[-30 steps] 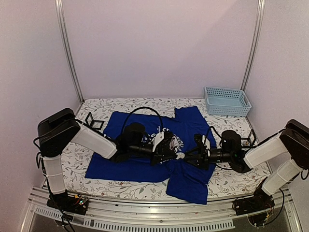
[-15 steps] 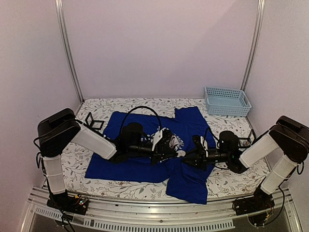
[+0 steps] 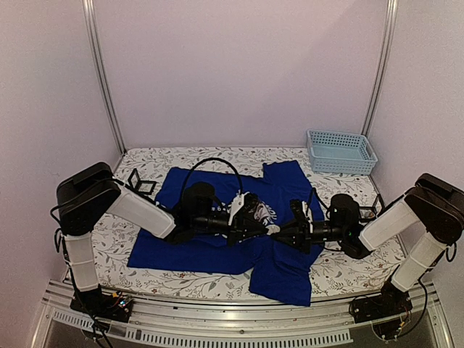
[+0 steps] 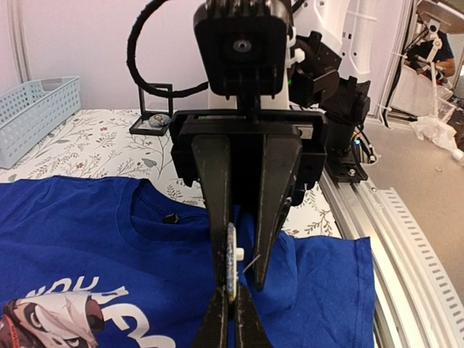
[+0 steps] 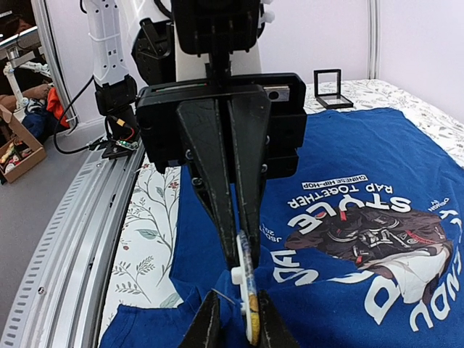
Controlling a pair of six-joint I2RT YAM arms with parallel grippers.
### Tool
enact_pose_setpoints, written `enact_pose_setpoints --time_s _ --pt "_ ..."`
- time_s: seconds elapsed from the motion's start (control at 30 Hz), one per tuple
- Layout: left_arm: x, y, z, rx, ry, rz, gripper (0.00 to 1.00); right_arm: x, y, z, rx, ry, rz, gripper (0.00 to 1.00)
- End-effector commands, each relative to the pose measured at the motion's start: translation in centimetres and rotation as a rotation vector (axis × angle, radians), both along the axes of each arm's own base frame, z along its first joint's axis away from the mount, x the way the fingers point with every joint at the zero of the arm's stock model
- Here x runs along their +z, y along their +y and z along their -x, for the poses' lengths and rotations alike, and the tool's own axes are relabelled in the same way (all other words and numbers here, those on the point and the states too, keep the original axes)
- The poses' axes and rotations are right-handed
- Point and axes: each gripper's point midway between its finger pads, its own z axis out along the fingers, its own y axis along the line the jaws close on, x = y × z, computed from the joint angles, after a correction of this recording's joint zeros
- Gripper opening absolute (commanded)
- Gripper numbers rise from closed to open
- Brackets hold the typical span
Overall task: Pin the brooch onto the clothing
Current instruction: Position the brooch on the flattened clothing.
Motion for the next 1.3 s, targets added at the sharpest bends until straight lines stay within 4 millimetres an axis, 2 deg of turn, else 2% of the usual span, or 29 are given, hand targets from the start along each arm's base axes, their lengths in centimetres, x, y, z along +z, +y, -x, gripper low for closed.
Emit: enact_pose_setpoints --time_s 0.0,0.13,0.33,0.5,0.73,0.9,1.27 --pt "0.7 -0.3 -0.4 -0.017 -0.023 0.03 0.0 2.1 0.4 -0.2 0.023 -0.037 -0.053 0.17" --pt "0.6 -0.3 -0.4 -0.019 -0.03 0.029 0.0 2.0 0.4 -0.1 0.027 -0.031 -0.053 0.18" --pt "0.5 -0.4 -0.3 -0.024 -0.041 0.022 0.0 2.1 0.6 0.1 0.049 -0.036 -0.055 0.14" --pt "0.9 -0.2 -0.3 -0.023 -0.062 0.029 0.0 1.2 0.4 0.4 0.064 -0.009 -0.036 0.23" --pt "1.1 0.1 0.1 -0.035 -0.076 0.033 0.0 0.7 -0.2 0.9 0.067 -0.006 -0.018 0.23" --pt "1.3 0.1 0.3 -0.039 -0.081 0.044 0.0 0.9 -0.5 0.7 0.049 -0.026 -0.016 0.17" --pt "1.4 0.1 0.3 -0.04 -0.076 0.042 0.0 1.3 -0.2 0.4 0.054 -0.015 -0.027 0.12"
